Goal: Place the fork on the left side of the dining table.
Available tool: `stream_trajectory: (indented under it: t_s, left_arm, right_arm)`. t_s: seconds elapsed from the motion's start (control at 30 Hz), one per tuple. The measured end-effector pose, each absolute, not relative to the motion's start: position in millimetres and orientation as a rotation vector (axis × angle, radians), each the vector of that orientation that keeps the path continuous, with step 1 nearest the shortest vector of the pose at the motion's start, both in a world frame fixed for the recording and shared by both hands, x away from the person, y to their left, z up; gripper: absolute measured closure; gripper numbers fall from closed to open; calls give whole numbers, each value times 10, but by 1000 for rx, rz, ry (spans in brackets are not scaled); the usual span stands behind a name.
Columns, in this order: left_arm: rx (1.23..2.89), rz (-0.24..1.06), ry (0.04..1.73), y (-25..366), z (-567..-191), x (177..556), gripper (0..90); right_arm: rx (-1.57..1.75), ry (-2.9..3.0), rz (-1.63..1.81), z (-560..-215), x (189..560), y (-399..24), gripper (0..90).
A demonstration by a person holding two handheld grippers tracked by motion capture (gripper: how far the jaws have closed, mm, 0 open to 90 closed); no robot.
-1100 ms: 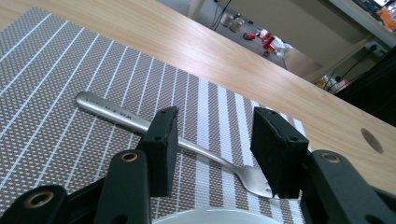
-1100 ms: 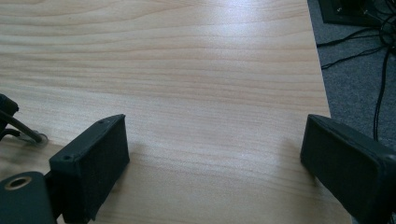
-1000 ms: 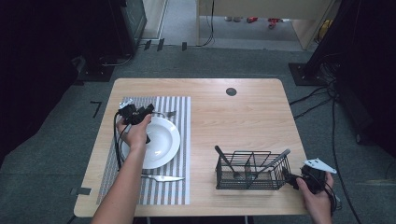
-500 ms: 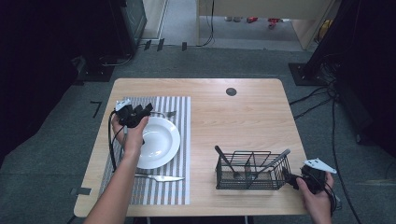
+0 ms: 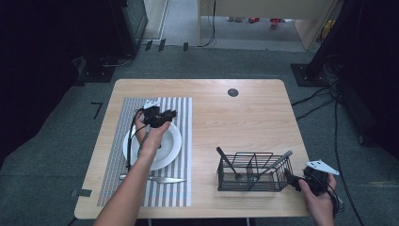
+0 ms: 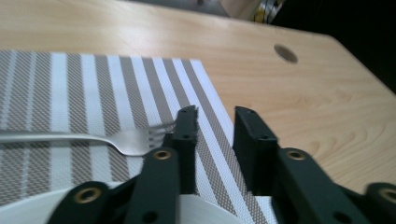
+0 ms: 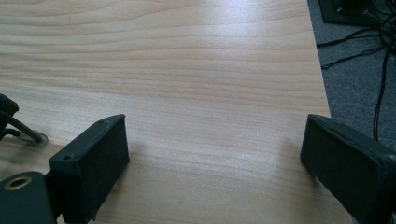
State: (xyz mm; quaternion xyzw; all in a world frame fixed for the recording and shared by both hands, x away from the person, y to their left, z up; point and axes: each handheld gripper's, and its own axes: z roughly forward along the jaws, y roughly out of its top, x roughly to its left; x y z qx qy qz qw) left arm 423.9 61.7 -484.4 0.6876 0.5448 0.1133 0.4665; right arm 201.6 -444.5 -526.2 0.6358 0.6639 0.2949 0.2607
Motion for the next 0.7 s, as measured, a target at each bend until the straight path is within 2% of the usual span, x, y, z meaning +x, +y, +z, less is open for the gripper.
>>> stream_trajectory:
  t_s: [0.13, 0.23, 0.57, 0.63, 0.67, 0.7]
  left_arm:
    - [1698, 263, 1386, 560, -4896, 4291, 864]
    - [1703, 244, 1403, 521, -4920, 4351, 886]
    - [1703, 255, 1447, 462, -5002, 4470, 842]
    - [1715, 251, 1435, 449, -4989, 4452, 811]
    - [1719, 253, 1428, 442, -4978, 4434, 758]
    - [1718, 243, 1414, 447, -4958, 4416, 758]
  right_arm:
    - [1722, 1798, 799, -5262, 2016, -4445, 78]
    - [1722, 1797, 799, -5262, 2016, -4445, 78]
    - [1720, 1802, 801, -5261, 2011, -4446, 78]
    - [1719, 1803, 802, -5261, 2008, -4446, 78]
    - [1717, 1804, 802, -5261, 2009, -4447, 78]
    - [1717, 1804, 802, -5261, 2009, -4447, 78]
